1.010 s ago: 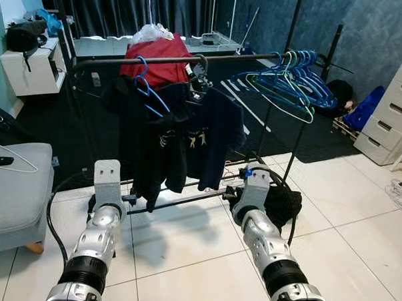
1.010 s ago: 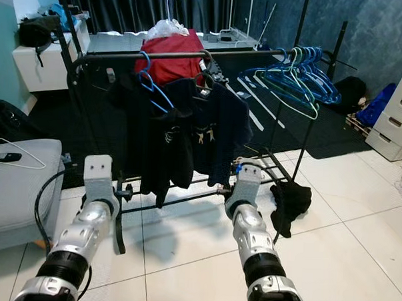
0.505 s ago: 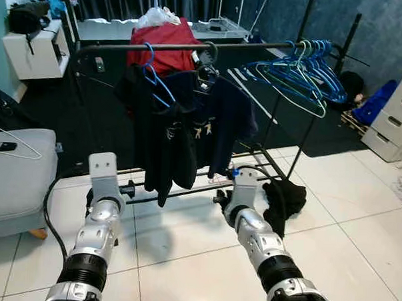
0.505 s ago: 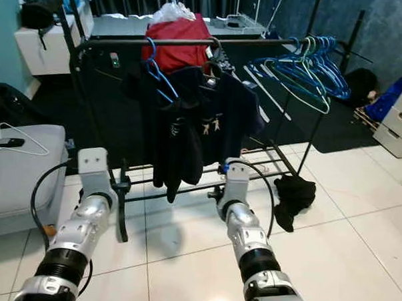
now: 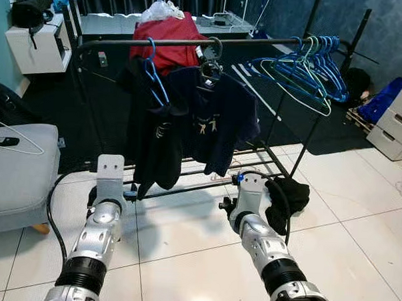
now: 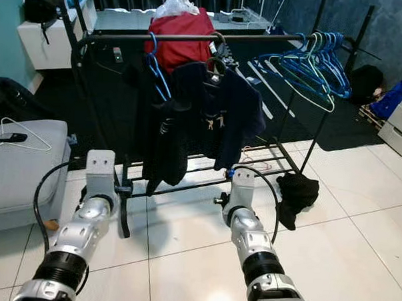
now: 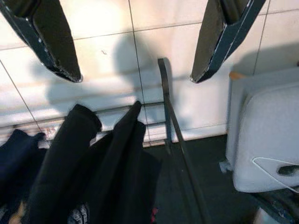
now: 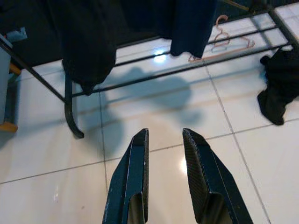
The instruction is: Hang hanger
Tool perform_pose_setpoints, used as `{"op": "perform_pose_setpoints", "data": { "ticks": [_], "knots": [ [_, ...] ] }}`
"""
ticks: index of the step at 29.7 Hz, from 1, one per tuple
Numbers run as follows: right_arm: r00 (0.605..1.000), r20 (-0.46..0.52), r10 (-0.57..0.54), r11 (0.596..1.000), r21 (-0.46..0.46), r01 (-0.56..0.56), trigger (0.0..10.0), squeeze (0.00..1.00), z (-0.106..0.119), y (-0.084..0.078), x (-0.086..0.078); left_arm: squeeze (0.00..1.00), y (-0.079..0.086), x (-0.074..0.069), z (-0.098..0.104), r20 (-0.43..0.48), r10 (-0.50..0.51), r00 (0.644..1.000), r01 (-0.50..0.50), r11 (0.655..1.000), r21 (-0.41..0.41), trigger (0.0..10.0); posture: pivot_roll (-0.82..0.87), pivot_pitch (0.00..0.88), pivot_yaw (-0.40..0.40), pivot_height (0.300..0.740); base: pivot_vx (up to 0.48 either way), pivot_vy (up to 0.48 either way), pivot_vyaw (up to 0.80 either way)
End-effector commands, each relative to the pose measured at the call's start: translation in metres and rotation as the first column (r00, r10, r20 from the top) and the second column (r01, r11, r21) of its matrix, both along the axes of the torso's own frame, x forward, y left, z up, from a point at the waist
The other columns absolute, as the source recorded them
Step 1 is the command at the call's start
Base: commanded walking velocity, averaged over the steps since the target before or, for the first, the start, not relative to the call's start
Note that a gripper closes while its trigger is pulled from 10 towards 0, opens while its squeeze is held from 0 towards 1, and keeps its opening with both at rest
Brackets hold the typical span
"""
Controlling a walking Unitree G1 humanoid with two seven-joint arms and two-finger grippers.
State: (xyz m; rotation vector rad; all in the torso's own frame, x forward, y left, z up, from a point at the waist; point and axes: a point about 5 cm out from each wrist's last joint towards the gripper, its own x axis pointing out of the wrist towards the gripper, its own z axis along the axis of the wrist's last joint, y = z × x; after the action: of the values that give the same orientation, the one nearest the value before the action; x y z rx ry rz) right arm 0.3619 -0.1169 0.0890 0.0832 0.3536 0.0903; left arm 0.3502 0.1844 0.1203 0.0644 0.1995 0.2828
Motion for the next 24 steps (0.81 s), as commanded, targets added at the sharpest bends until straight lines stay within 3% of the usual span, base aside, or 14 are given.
{"op": "perform_pose_setpoints", "data": {
  "ticks": [1, 3, 7, 9, 12, 13, 15, 16, 20, 24],
  "knots": [
    [1.000, 0.026, -0.012, 1.000, -0.002, 0.012, 10.0, 0.00, 0.000, -0.001, -0.002, 0.00, 0.010, -0.004, 0.001, 0.009, 0.061, 0.998, -0.061, 0.998, -0.004, 10.0, 0.09, 0.097, -0.043, 0.740, 0.000, 0.000, 0.00],
    [0.994, 0.104, -0.024, 0.999, -0.023, 0.026, 10.0, 0.00, 0.011, -0.002, 0.001, 0.00, 0.011, -0.004, 0.007, 0.040, 0.049, 0.998, -0.049, 0.999, -0.001, 10.0, 0.08, 0.122, -0.036, 0.740, 0.000, 0.000, 0.00],
    [0.991, 0.129, -0.036, 0.999, -0.019, 0.039, 10.0, 0.00, 0.015, -0.004, 0.003, 0.00, 0.012, -0.005, 0.004, 0.047, 0.035, 0.998, -0.035, 0.999, -0.020, 10.0, 0.07, 0.143, -0.028, 0.740, 0.000, 0.000, 0.00],
    [0.984, 0.174, -0.031, 0.998, -0.045, 0.039, 10.0, 0.00, 0.022, -0.004, 0.003, 0.00, 0.010, -0.008, 0.008, 0.079, 0.012, 0.997, -0.009, 0.999, -0.037, 10.0, 0.08, 0.088, -0.018, 0.740, 0.000, 0.000, 0.00],
    [0.976, 0.220, -0.002, 0.994, -0.102, 0.025, 10.0, 0.00, 0.031, -0.002, 0.005, 0.00, 0.008, -0.009, 0.016, 0.126, -0.013, 0.992, 0.019, 0.999, -0.048, 10.0, 0.06, 0.090, -0.005, 0.740, 0.000, 0.000, 0.00],
    [0.969, 0.246, -0.005, 0.993, -0.111, 0.034, 10.0, 0.00, 0.038, -0.003, 0.009, 0.00, 0.009, -0.008, 0.021, 0.150, -0.023, 0.988, 0.032, 0.998, -0.055, 10.0, 0.04, 0.140, 0.003, 0.740, 0.000, 0.000, 0.00],
    [0.964, 0.266, 0.002, 0.995, -0.097, 0.024, 10.0, 0.00, 0.044, -0.005, 0.013, 0.00, 0.008, -0.009, 0.024, 0.166, -0.041, 0.985, 0.048, 0.998, -0.036, 10.0, 0.05, 0.118, -0.001, 0.740, 0.000, 0.000, 0.00],
    [0.959, 0.282, 0.017, 0.998, -0.059, 0.000, 10.0, 0.00, 0.051, -0.005, 0.015, 0.00, 0.007, -0.007, 0.024, 0.131, -0.057, 0.990, 0.062, 0.998, -0.031, 10.0, 0.05, 0.107, -0.006, 0.740, 0.000, 0.000, 0.00],
    [0.953, 0.300, 0.035, 0.999, -0.004, -0.035, 10.0, 0.00, 0.057, -0.002, 0.016, 0.00, 0.005, -0.002, 0.027, 0.102, -0.051, 0.994, 0.052, 0.999, -0.002, 10.0, 0.03, 0.134, -0.010, 0.740, 0.000, 0.000, 0.00],
    [0.954, 0.298, 0.032, 0.999, -0.016, -0.028, 10.0, 0.00, 0.057, 0.000, 0.014, 0.00, -0.002, 0.002, 0.032, 0.115, -0.055, 0.992, 0.057, 0.998, -0.012, 10.0, 0.02, 0.125, -0.009, 0.740, 0.000, 0.000, 0.00]
  ]
}}
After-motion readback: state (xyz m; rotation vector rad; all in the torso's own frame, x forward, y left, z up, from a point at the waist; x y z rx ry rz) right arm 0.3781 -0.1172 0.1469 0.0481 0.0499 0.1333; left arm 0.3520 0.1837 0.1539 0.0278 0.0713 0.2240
